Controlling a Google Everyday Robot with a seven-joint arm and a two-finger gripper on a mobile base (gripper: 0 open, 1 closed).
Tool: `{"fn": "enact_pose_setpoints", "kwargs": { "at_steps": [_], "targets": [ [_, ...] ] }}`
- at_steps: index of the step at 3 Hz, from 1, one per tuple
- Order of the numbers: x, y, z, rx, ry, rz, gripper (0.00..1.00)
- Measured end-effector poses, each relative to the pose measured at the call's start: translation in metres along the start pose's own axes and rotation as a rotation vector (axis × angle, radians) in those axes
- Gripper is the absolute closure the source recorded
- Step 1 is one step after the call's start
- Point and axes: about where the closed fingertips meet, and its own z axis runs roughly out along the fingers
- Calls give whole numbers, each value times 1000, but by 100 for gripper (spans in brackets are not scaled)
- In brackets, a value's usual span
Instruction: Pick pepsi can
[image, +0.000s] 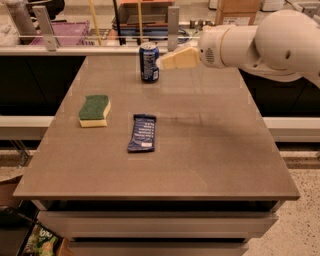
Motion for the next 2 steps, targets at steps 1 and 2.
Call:
{"fn": "enact_pose_setpoints", "kwargs": {
  "at_steps": [1, 2],
  "targets": [
    [-1, -3, 27, 15, -52, 15, 0],
    [6, -1, 48, 7, -67, 24, 0]
  ]
}}
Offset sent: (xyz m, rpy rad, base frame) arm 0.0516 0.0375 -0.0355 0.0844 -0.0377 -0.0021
